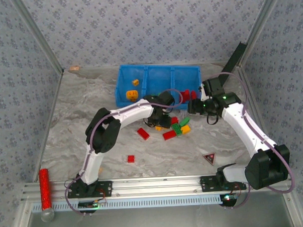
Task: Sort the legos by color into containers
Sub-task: Pick up the lego from the center of the table.
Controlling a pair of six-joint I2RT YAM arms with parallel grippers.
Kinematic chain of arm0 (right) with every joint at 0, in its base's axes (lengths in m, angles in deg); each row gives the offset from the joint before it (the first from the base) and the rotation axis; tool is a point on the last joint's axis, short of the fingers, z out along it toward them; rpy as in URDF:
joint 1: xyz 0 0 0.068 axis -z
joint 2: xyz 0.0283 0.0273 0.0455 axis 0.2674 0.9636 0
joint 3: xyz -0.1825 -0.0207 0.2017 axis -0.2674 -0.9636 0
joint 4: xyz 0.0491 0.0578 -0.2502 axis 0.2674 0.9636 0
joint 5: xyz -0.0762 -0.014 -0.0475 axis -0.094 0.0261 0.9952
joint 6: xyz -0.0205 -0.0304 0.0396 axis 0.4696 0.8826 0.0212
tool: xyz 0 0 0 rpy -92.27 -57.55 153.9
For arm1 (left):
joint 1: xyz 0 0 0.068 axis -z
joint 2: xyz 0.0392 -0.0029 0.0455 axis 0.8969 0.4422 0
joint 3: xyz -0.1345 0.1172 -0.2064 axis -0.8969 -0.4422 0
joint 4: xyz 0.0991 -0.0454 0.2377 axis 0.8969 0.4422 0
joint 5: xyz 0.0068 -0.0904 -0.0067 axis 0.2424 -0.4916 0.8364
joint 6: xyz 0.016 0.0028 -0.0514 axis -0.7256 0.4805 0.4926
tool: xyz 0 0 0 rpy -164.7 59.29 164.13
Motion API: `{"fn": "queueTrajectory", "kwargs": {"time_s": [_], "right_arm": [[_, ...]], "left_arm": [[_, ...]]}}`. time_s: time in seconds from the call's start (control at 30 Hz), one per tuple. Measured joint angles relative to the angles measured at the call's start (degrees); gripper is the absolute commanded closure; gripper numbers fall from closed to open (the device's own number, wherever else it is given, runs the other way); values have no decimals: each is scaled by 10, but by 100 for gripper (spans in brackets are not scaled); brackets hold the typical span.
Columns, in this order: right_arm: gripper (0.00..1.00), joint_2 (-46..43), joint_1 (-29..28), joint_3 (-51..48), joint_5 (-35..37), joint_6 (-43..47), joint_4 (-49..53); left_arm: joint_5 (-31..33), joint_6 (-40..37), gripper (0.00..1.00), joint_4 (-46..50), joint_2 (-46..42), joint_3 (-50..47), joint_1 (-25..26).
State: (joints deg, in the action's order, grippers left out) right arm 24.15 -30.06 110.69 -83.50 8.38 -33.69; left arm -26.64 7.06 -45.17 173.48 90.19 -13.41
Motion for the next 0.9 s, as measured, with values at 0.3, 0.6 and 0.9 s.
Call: {"fn": "queueTrajectory", "kwargs": {"time_s": [0.3,0.6,0.9], "right_arm": [[35,-6,-1,0,3,0,6],[34,-10,-9,0,2,0,12],[34,-79,-25,-69,-17,-27,40]], "left_arm": [[-4,0,45,-19,-1,-39,7],[5,-3,62,-44,-19,-68,6],[4,-11,75,-63,-34,-90,6]]}}
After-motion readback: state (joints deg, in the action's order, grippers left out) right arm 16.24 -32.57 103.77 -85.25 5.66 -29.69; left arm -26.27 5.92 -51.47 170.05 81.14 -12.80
